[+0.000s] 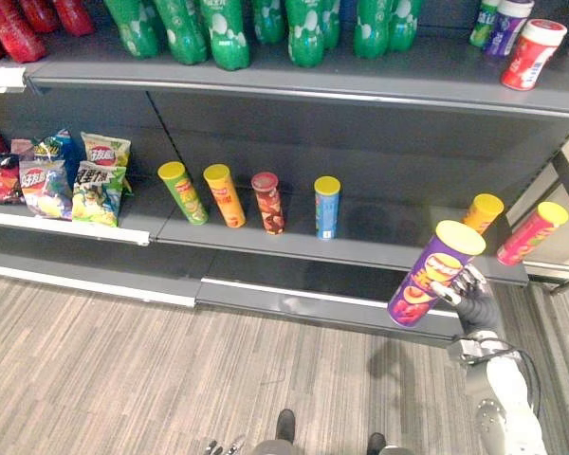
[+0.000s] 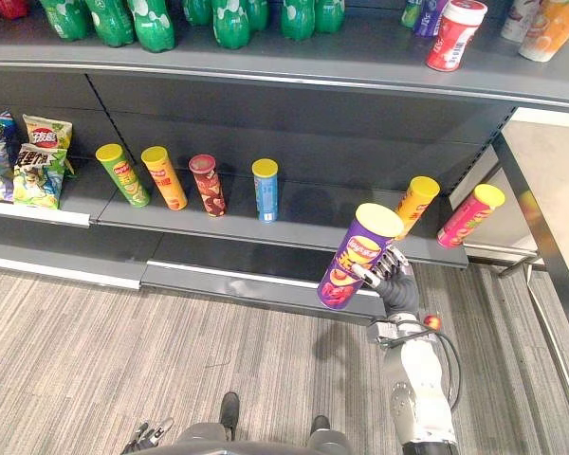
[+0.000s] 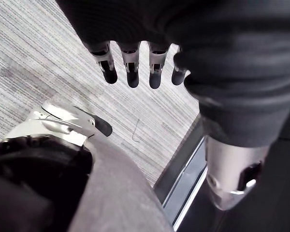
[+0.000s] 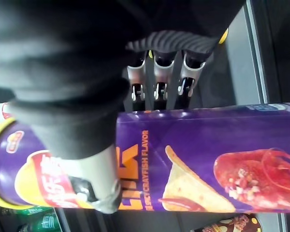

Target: Put the gum and the chips on the shelf.

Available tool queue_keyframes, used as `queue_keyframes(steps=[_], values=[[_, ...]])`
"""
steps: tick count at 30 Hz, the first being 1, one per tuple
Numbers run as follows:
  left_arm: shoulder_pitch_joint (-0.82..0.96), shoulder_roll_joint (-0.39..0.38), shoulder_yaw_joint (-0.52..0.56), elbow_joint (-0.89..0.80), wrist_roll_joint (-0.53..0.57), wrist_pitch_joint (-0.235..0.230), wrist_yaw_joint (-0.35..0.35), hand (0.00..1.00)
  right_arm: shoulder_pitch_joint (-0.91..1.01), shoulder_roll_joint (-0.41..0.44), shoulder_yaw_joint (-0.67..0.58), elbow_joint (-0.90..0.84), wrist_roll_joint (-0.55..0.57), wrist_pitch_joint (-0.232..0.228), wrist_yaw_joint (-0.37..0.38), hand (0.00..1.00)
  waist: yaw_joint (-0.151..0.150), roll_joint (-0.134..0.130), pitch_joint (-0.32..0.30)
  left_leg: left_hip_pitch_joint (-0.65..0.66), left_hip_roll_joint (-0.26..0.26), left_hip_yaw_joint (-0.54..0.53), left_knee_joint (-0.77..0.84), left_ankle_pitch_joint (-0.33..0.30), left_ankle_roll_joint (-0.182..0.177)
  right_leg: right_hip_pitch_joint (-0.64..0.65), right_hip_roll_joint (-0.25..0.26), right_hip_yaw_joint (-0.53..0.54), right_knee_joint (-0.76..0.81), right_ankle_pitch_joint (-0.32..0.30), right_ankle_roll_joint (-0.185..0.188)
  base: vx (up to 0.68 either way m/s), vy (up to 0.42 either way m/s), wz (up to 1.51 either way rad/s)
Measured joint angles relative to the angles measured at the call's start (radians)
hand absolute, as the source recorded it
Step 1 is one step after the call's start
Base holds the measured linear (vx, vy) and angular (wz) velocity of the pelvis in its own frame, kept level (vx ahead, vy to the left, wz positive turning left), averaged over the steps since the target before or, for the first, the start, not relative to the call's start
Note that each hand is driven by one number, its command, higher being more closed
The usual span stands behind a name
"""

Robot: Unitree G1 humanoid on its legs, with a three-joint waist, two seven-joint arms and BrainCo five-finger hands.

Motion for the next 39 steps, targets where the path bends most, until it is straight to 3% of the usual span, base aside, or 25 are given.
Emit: queue_keyframes(steps=[11, 18, 23, 29, 39], values=[[-0.01, -0.001, 0.024, 0.0, 0.025, -0.005, 0.008, 0.0, -0.123, 0.0, 0.002, 0.001, -0.013, 0.006, -0.006, 1.0, 0.002, -0.007, 0.002, -0.02, 0.003, 0.022, -0.001, -0.001, 0.0, -0.028, 0.0, 0.012, -0.001, 0.006, 0.002, 0.0, 0.0, -0.05], [-0.035, -0.001, 0.059, -0.001, 0.041, -0.005, 0.028, 0.0, -0.226, 0.0, 0.006, 0.017, -0.088, 0.007, -0.047, 1.0, 0.03, -0.012, 0.004, -0.034, -0.006, 0.023, -0.001, 0.001, 0.002, -0.031, -0.013, -0.003, -0.003, 0.008, 0.002, 0.03, 0.006, 0.06], [-0.035, -0.001, 0.061, -0.002, 0.042, -0.005, 0.028, 0.0, -0.264, 0.0, 0.021, 0.042, -0.131, 0.009, -0.081, 1.0, 0.032, -0.015, 0.005, -0.034, -0.016, 0.023, -0.001, 0.001, 0.003, -0.019, -0.023, -0.015, -0.011, 0.009, 0.004, 0.03, 0.011, 0.08], [-0.036, -0.001, 0.059, -0.011, 0.042, -0.004, 0.028, 0.0, -0.331, 0.007, 0.043, 0.101, -0.209, 0.005, -0.182, 1.0, 0.04, -0.023, 0.015, -0.036, -0.02, 0.021, -0.002, 0.004, 0.006, -0.017, -0.027, -0.024, -0.012, 0.011, 0.007, -0.01, 0.001, 0.02], [-0.053, -0.001, 0.038, -0.046, 0.036, -0.002, 0.027, 0.0, -0.534, 0.01, 0.041, 0.206, -0.32, -0.044, -0.404, 1.0, 0.073, -0.015, 0.086, -0.085, -0.023, -0.002, 0.005, 0.025, 0.018, -0.043, -0.029, -0.051, -0.011, 0.02, 0.008, -0.01, 0.006, 0.12]])
